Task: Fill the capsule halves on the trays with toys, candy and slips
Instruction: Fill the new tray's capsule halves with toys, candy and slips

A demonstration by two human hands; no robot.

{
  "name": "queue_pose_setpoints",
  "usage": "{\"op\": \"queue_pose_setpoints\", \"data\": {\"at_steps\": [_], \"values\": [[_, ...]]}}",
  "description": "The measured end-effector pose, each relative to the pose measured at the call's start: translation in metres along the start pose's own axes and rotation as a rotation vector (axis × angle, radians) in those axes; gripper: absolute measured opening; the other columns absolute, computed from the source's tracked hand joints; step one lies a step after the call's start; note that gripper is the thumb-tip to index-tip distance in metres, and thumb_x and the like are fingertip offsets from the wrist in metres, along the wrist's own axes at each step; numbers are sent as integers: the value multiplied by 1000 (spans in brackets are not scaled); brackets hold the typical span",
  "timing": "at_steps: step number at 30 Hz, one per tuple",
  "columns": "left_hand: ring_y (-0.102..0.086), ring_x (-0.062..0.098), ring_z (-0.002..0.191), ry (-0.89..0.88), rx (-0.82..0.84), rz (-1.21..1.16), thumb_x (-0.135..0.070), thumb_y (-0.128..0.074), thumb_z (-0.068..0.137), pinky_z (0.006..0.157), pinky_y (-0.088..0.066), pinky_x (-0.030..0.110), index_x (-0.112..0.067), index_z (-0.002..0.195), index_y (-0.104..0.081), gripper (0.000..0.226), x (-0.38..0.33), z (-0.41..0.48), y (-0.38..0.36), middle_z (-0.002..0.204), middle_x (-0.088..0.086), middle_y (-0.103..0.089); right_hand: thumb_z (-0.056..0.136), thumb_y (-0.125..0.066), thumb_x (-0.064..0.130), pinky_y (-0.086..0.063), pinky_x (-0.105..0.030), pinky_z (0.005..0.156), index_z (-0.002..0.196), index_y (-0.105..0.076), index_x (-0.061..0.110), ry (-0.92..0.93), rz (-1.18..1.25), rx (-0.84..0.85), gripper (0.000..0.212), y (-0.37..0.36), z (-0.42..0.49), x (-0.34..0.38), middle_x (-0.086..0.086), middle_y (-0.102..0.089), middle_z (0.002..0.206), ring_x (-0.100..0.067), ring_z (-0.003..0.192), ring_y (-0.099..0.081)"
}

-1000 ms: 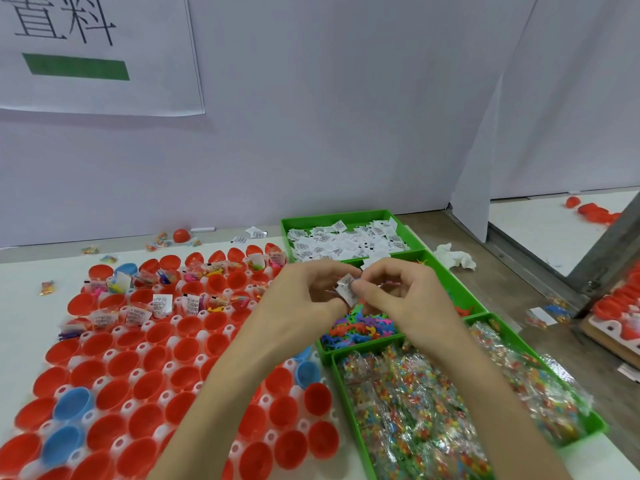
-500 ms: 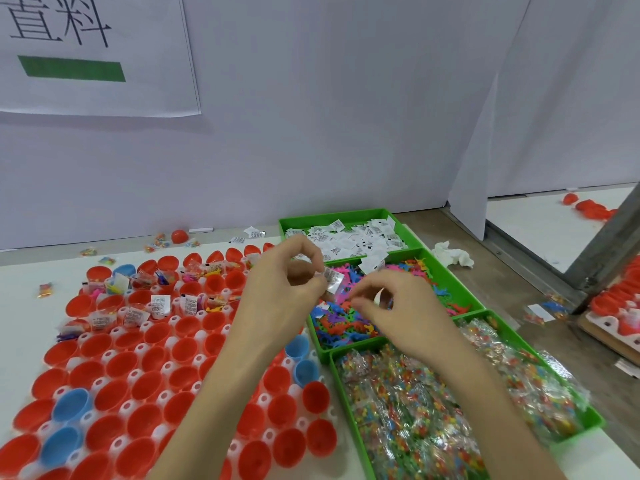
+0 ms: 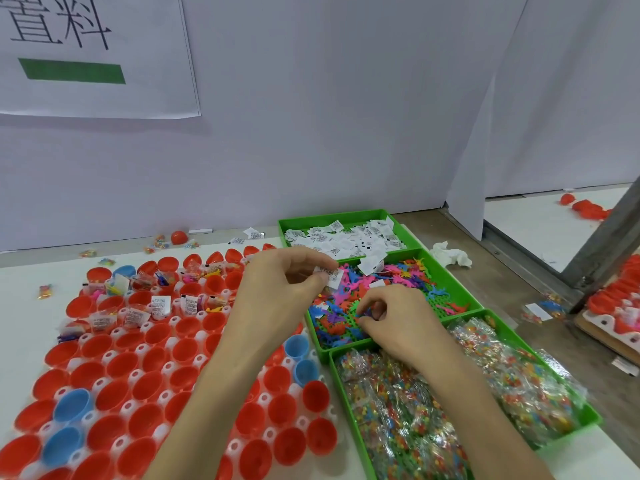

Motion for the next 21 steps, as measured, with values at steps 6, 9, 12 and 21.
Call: {"op": "queue_pose_setpoints", "data": {"at_steps": [6, 9, 12, 21], "values": [[-72, 0, 69, 8, 2, 14, -7, -69, 91, 69, -56, 11, -31, 86, -76, 25, -1, 0, 2, 77, -9, -76, 87, -69, 19, -41, -18, 61, 79, -68, 31, 30, -61, 21, 15, -2, 0, 3, 20, -55, 76, 1, 70, -54], [-72, 0, 71, 13, 2, 21, -7, -69, 91, 69, -56, 11, -32, 85, -75, 26, -1, 0, 3, 82, -10, -76, 87, -70, 22, -46, -24, 70, 84, -72, 32, 31, -63, 52, 10, -2, -1, 3, 20, -57, 83, 0, 76, -57], [-72, 0, 69, 8, 2, 27, -7, -69, 91, 69, -57, 12, -32, 85, -75, 26, -2, 0, 3, 83, -10, -76, 85, -74, 26, -40, -14, 60, 83, -73, 35, 21, -44, 58, 9, 0, 1, 2, 22, -59, 82, -2, 80, -61], [-70, -3, 69, -18, -69, 20, -6, -70, 89, 66, -53, 8, -26, 90, -79, 22, -1, 2, 12, 81, -12, -76, 80, -78, 20, -36, -16, 61, 70, -61, 34, 51, 68, -16, 24, 8, -2, 4, 14, -56, 87, 3, 72, -50]]}}
Point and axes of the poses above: each hand's wrist, its own z-axis towards the middle knuckle, its own y-axis out of the back of the hand, x = y × z, the point moved 8 cm from there along z, towards the middle knuckle
